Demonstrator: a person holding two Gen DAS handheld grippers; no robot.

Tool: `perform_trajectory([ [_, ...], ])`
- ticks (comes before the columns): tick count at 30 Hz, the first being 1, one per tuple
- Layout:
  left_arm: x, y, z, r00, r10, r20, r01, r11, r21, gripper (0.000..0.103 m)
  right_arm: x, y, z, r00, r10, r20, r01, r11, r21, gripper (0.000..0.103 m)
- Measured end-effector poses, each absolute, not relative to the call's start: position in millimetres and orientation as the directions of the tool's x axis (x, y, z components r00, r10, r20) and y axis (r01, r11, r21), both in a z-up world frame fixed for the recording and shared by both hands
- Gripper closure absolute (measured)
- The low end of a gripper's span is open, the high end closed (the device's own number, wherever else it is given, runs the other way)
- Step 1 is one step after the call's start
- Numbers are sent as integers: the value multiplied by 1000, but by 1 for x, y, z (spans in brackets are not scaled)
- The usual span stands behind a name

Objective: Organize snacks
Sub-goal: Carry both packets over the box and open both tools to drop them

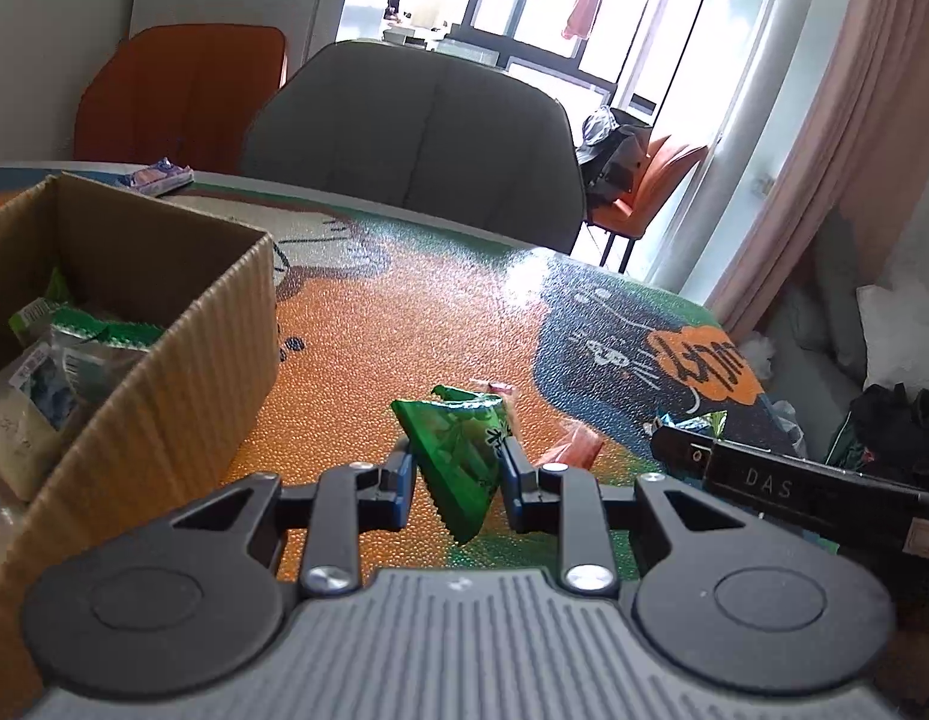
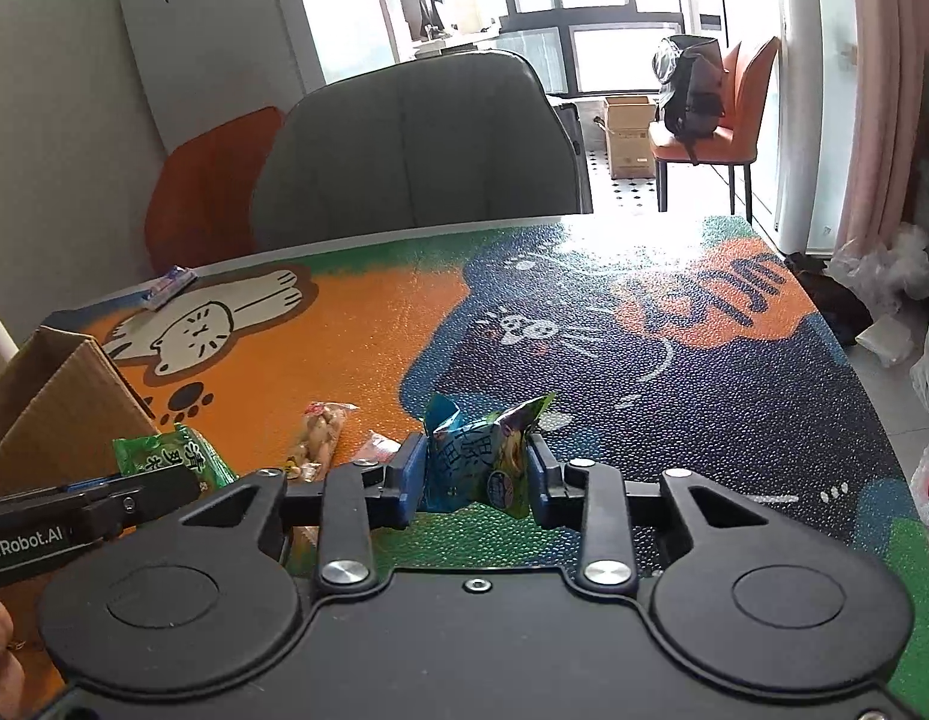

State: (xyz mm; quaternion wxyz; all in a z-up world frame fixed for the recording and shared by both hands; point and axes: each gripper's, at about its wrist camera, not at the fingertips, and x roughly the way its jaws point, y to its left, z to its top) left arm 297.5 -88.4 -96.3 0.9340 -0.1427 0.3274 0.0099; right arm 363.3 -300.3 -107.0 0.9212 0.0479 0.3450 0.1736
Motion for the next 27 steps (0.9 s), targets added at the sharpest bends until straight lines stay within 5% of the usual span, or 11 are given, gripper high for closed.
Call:
perform_trajectory([
  [27,210,-32,-30,856,-17,-517,-145,951,-272,75,284,-236,-33,703,514,-491,-450,857,252,72],
])
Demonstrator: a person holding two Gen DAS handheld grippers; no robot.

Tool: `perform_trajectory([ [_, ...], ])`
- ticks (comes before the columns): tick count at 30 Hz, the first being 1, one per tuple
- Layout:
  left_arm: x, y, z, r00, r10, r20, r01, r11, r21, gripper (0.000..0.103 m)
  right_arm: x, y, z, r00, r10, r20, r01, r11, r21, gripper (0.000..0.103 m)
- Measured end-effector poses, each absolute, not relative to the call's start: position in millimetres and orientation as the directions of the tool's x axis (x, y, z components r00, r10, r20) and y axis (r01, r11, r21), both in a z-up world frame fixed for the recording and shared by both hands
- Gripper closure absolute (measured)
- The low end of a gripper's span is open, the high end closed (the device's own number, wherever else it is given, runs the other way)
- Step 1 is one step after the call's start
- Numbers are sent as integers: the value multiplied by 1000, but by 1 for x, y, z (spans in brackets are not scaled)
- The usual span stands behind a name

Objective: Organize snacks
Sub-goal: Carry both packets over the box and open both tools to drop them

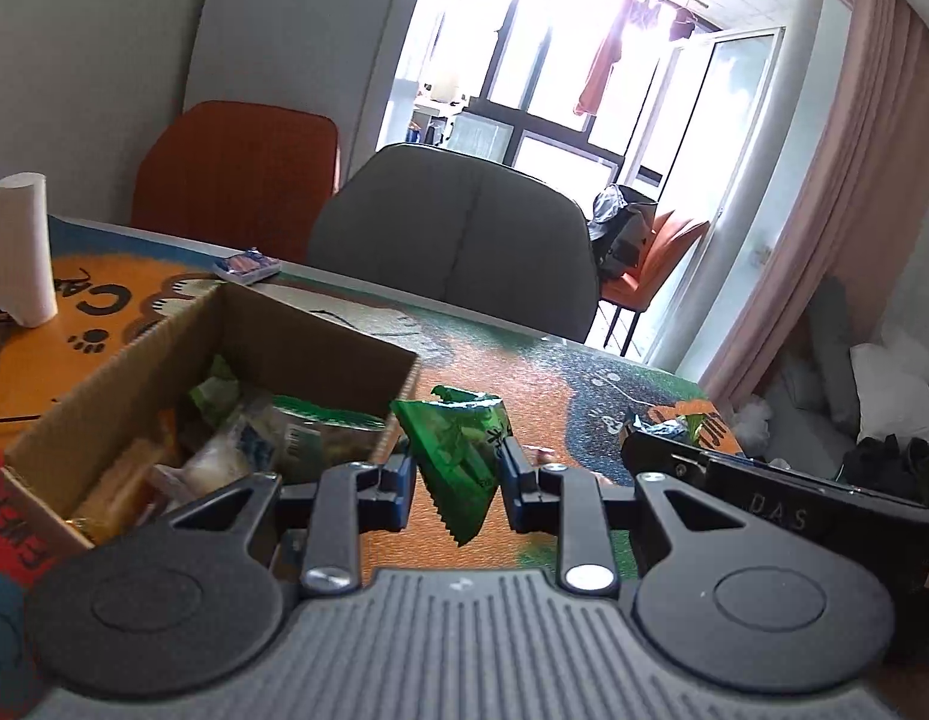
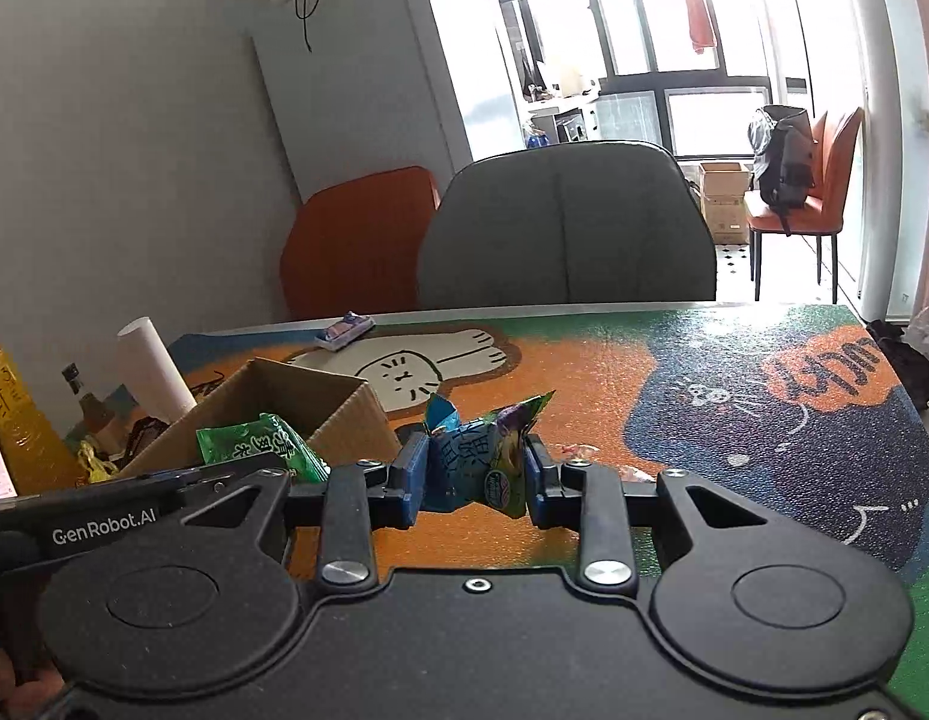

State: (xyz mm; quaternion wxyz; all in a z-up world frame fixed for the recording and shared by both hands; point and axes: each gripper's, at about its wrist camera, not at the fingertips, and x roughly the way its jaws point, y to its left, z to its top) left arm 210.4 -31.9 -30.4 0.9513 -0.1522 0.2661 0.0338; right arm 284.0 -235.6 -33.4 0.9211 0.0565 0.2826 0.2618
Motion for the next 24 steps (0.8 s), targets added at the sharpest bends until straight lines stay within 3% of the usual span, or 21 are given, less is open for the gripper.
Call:
perform_trajectory([
  [18,179,32,-18,837,50,-545,-221,942,-252,75,260,-175,-15,656,585,-477,-535,806,252,72],
  [24,185,38,-23,827,15,-563,-210,935,-285,71,256,-163,-11,642,600,-478,-558,793,247,72],
])
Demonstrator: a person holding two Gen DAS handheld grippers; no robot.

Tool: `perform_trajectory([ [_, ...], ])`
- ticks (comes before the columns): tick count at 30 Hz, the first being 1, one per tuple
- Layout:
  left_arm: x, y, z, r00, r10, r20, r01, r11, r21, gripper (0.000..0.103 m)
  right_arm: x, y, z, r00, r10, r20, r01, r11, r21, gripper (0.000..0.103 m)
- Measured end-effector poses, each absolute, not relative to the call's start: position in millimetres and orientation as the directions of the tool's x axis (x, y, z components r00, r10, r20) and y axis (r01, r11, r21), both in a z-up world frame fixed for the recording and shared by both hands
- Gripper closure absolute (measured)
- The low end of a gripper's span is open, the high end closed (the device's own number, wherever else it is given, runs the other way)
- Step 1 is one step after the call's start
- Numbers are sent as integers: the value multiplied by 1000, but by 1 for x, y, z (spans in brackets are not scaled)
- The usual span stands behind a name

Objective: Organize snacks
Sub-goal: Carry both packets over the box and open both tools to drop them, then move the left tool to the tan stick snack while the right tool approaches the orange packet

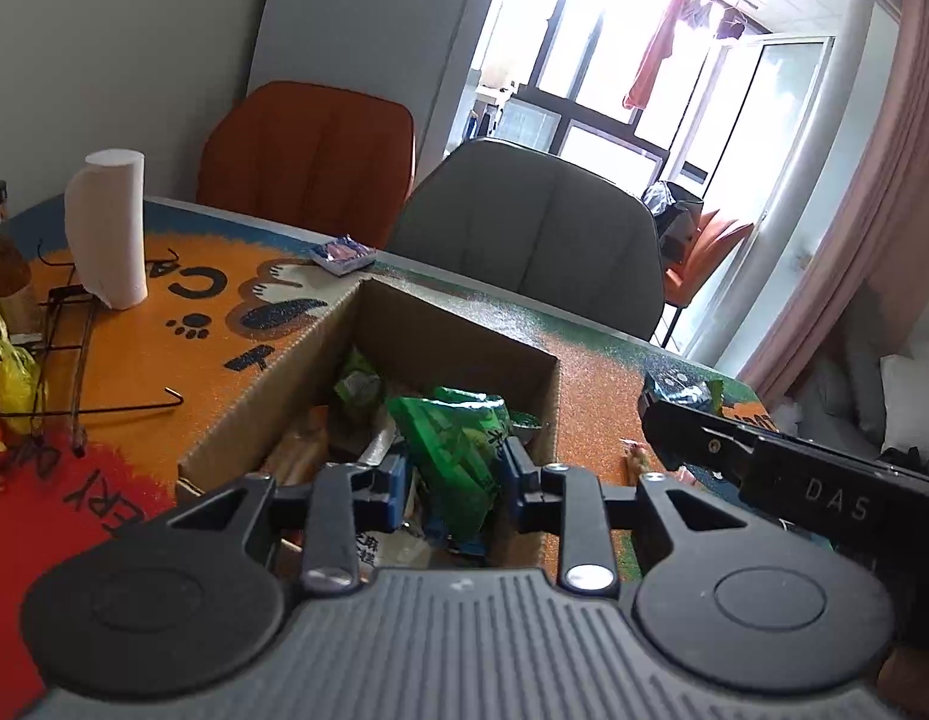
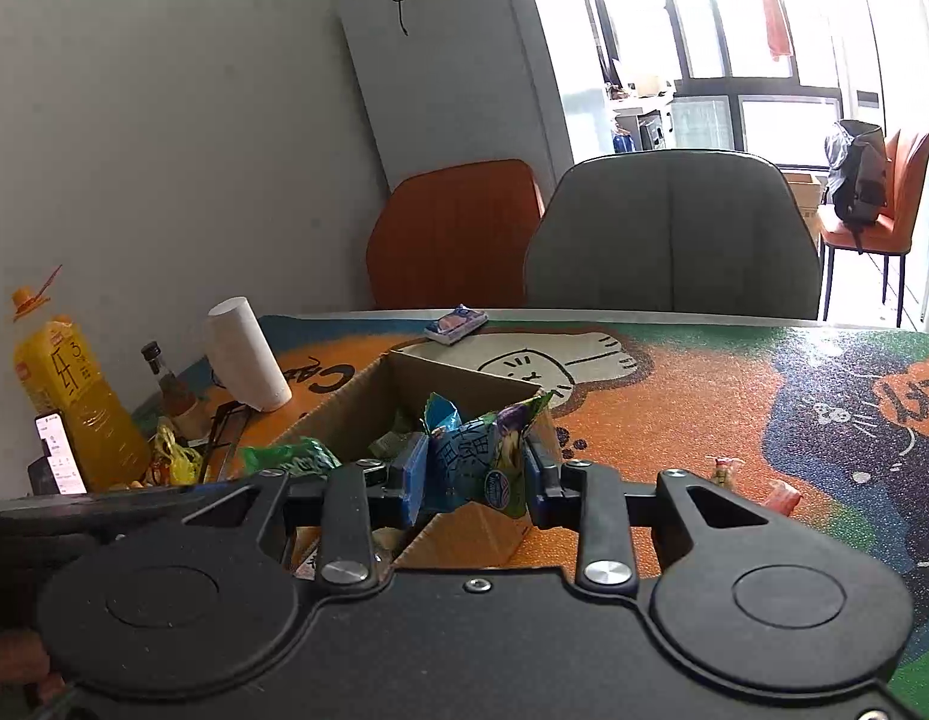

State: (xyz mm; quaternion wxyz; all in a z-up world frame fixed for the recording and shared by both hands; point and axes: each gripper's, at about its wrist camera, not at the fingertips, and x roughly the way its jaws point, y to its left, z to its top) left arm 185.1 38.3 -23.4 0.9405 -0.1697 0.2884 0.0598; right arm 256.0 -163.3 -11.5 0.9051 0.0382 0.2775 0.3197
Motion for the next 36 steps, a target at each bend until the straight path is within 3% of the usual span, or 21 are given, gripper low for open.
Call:
perform_trajectory([
  [4,182,41,-23,844,15,-536,-207,931,-301,52,256,-159,-11,636,605,-479,-563,788,248,72],
  [10,175,58,-21,836,74,-544,-274,914,-298,45,257,-146,-12,610,627,-484,-585,768,258,72],
  [15,167,74,-22,824,126,-552,-322,906,-274,30,256,-130,-13,581,650,-489,-608,747,271,72],
  [19,161,84,-23,816,158,-556,-352,899,-261,25,254,-118,-13,561,674,-481,-624,726,289,69],
  [23,157,90,-23,811,200,-550,-380,895,-234,16,255,-115,-11,576,670,-468,-604,735,308,41],
  [26,155,92,-24,813,195,-548,-375,896,-237,10,254,-120,-10,589,665,-459,-597,741,308,38],
  [36,161,75,-24,821,152,-550,-333,911,-245,8,257,-160,-12,635,606,-480,-521,794,312,17],
])
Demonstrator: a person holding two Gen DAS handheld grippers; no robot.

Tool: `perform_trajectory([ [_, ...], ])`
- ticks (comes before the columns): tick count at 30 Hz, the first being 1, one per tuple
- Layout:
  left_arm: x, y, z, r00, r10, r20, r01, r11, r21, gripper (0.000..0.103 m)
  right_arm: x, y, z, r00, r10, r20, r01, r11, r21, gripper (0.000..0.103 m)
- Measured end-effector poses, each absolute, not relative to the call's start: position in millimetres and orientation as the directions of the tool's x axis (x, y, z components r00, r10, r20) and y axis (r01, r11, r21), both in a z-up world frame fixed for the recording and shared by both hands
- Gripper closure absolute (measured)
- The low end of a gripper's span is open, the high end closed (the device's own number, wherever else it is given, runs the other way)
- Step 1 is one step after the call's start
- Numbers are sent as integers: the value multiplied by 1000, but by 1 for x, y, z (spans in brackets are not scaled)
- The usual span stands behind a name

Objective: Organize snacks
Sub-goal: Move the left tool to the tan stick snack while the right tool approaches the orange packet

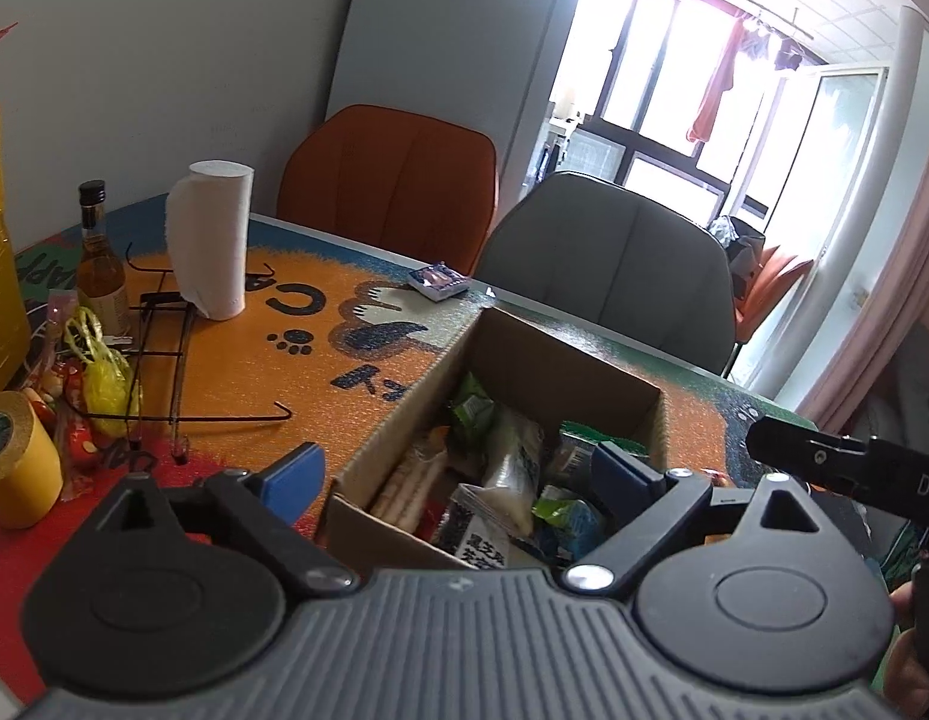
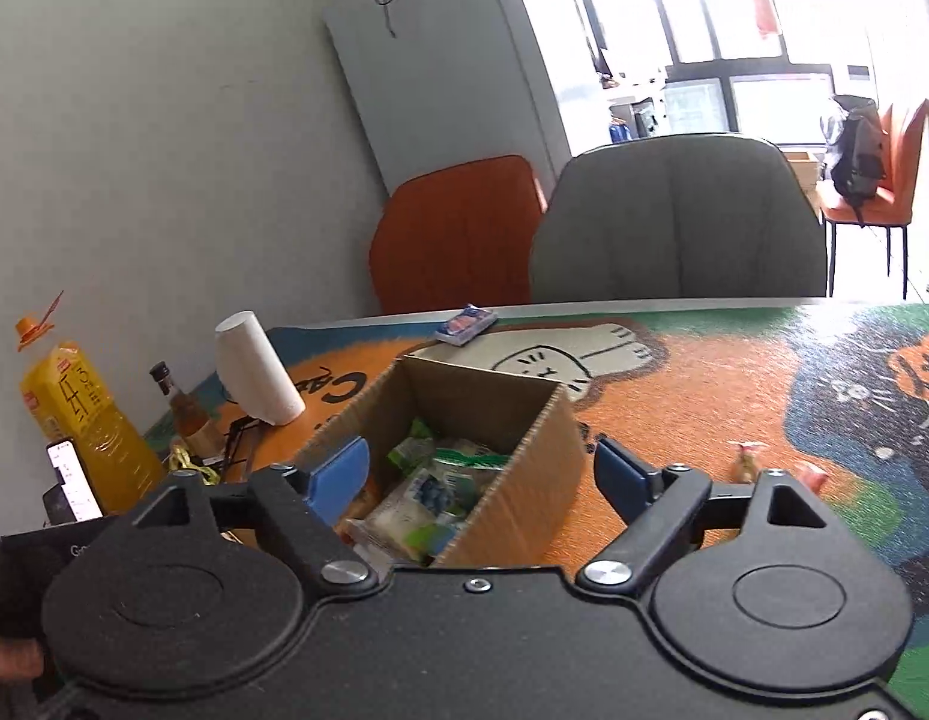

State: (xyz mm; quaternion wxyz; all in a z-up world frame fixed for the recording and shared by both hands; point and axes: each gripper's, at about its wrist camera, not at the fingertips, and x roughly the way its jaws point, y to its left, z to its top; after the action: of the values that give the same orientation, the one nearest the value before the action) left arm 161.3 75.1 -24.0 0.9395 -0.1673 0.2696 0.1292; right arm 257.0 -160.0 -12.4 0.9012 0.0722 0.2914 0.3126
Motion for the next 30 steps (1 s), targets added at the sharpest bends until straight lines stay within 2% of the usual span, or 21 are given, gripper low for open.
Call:
perform_trajectory([
  [8,169,44,-22,835,113,-538,-276,933,-232,6,260,-199,-19,657,564,-499,-462,825,324,0],
  [17,177,3,-21,852,55,-520,-194,957,-217,1,264,-242,-32,680,516,-521,-374,855,359,0],
  [30,198,-44,-28,851,-31,-524,-87,976,-198,1,271,-293,-60,701,450,-553,-247,881,403,0],
])
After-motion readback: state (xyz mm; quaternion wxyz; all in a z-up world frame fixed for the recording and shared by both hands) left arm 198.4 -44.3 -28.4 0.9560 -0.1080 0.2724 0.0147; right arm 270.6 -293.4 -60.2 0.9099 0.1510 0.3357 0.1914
